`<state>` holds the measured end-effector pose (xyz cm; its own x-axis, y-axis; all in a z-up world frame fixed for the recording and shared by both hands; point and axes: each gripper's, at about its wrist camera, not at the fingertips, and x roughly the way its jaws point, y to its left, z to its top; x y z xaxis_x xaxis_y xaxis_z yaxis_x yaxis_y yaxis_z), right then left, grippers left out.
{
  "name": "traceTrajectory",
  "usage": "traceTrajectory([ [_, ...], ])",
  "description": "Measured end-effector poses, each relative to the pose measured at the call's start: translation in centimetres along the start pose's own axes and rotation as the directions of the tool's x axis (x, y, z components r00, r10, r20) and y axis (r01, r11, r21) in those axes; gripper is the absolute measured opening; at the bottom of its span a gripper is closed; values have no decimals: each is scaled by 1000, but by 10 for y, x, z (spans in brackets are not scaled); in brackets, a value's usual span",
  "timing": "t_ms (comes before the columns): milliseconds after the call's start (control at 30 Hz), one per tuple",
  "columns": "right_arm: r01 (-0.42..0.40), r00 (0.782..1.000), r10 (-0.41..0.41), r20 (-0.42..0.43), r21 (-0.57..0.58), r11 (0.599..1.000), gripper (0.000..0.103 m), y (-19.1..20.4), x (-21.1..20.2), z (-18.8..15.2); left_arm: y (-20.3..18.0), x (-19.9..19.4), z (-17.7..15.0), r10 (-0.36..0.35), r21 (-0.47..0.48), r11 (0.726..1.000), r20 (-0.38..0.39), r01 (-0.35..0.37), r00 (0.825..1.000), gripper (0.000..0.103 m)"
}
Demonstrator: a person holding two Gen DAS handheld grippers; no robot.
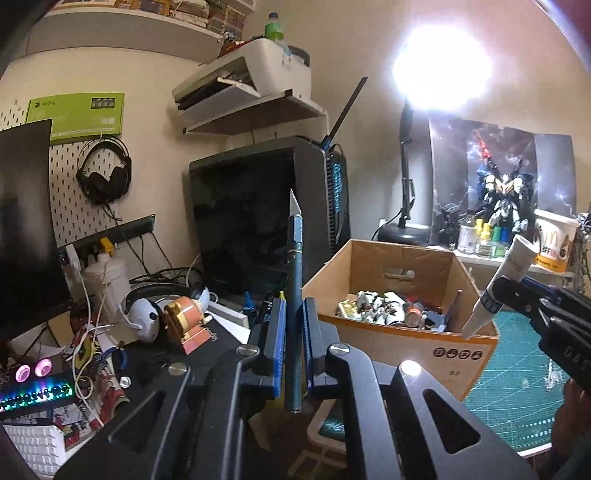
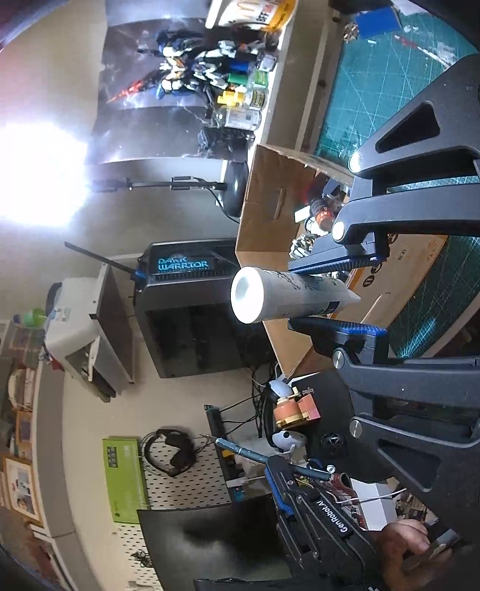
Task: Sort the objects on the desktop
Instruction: 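Carry the white tube and craft knife over the open box with both grippers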
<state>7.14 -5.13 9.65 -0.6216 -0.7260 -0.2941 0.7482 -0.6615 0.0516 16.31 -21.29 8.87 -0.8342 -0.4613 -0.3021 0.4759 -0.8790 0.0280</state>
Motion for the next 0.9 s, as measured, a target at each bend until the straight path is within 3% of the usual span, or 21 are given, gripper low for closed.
traceTrajectory([
  [433,25,994,-21,106,-35,999,22,5,-20,-22,-5,-2,-25,-13,-9,1000,43,14,999,9],
  [900,95,980,-68,187,-138,986,22,23,-8,3,-11,25,3,-59,-17,998,137,62,989,9],
])
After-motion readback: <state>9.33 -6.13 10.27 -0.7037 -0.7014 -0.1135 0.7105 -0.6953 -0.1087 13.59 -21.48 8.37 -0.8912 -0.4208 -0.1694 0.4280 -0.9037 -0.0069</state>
